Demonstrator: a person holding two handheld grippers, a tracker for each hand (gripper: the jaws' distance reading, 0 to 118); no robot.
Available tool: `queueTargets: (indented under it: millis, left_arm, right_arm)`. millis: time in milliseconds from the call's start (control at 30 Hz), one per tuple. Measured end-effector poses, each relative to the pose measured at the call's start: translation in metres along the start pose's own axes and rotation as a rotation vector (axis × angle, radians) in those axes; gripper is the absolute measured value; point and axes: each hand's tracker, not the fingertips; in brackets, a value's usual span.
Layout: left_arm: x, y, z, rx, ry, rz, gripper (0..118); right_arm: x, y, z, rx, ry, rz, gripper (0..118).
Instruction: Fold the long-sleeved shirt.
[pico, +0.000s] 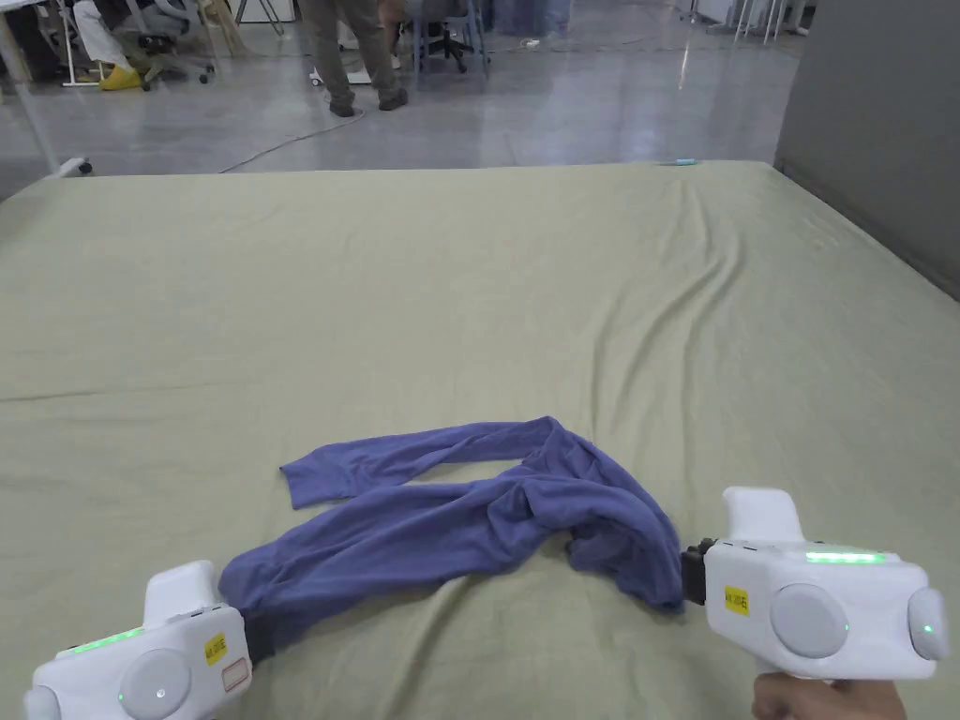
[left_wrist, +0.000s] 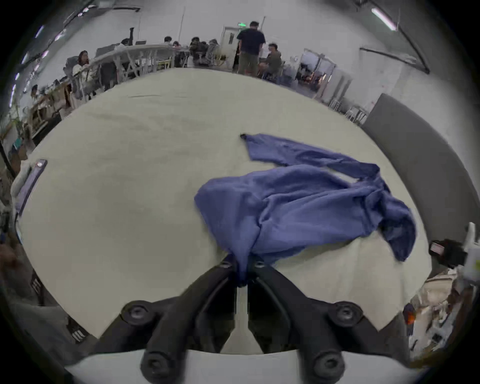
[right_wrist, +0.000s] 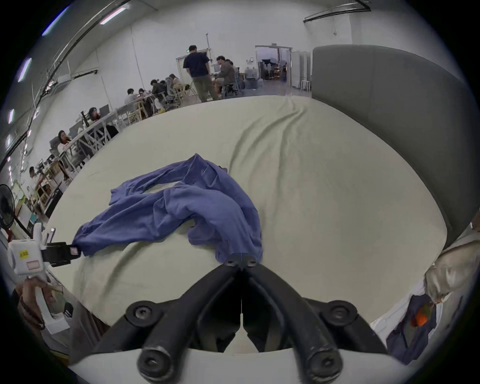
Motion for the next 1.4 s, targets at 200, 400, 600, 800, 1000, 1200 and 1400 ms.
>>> queueTargets:
  millis: [200,400,600,800,1000,1200,1400]
  left_arm:
    - [0.009,0.019,0.019,0.037,-0.039,-0.049,0]
    - [0.017,0.023,0.034,0.057,-0.039,-0.052,0]
    - [0.017,0.034,0.033,0.051,-0.077,-0.038,0]
    - [0.018,0.063,0.028,0.084,-0.054,-0.035,0]
    - [0.026,0.123,0.054,0.213,-0.091,-0.033,0]
    - [0.047,0.216,0.111,0.398,-0.133,-0.077,0]
    - [0.075,0.329,0.153,0.534,-0.146,-0.136,0]
  right_arm:
    - [0.005,0.072,-0.031,0.032,0.018,0.062,5]
    - [-0.006,0.152,-0.134,-0.106,0.053,0.176,81]
    - [-0.017,0.135,-0.208,-0.351,0.061,0.195,12]
    - [-0.027,0.146,-0.187,-0.317,0.044,0.249,0]
    - [-0.012,0.211,-0.101,-0.039,0.143,0.183,0]
    - [-0.018,0.287,-0.002,0.208,0.143,0.198,0]
    - [-0.027,0.377,0.06,0.407,0.072,0.172,0]
